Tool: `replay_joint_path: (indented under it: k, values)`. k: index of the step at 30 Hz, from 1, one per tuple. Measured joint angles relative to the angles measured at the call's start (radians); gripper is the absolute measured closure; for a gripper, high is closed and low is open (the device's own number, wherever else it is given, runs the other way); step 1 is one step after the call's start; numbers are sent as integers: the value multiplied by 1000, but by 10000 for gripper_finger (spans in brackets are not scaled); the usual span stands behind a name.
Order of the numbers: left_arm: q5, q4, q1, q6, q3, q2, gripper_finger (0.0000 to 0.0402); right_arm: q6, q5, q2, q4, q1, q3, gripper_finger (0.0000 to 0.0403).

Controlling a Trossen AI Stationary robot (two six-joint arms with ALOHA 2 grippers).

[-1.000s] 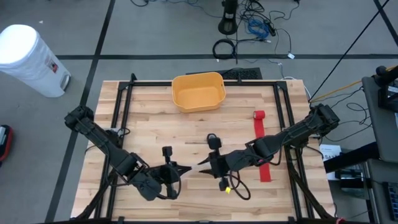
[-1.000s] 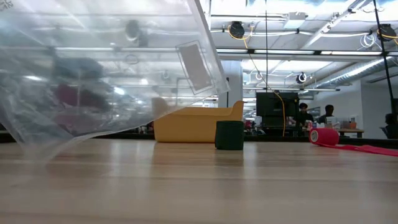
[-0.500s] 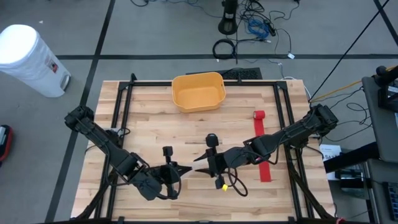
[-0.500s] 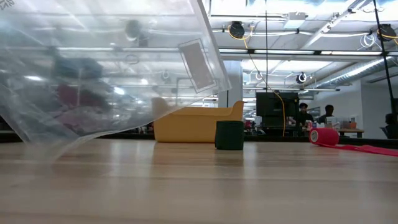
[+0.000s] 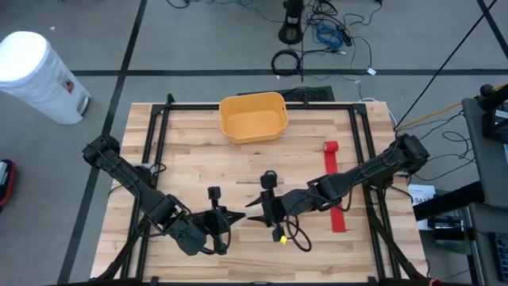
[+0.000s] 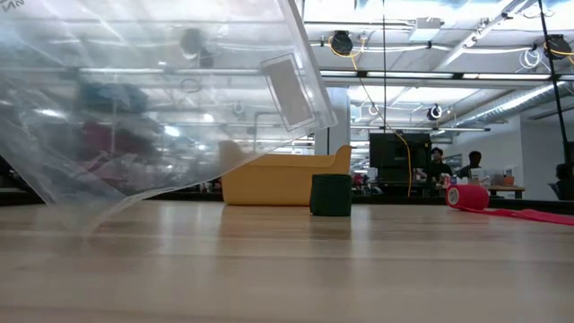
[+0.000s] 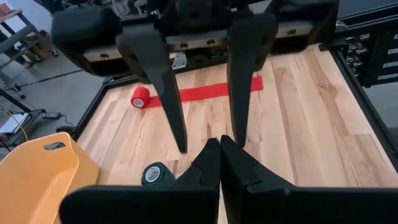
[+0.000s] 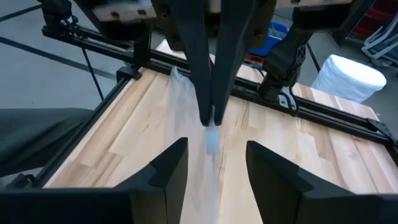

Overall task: Roll bandage
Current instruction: Open the transparent zip bag

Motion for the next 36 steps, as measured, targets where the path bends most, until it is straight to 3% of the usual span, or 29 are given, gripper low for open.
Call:
replay_joint_path:
  k: [8, 21, 36]
  values:
    - [0, -2, 0, 0, 0, 0, 402, -19, 0, 11, 53, -1, 0, 271]
    - [-5, -2, 0, 0, 0, 0, 402, -36, -25, 12, 40, -1, 0, 393]
    - [-30, 22, -13, 27, 0, -3, 402, -40, -21, 12, 4, -1, 1, 393]
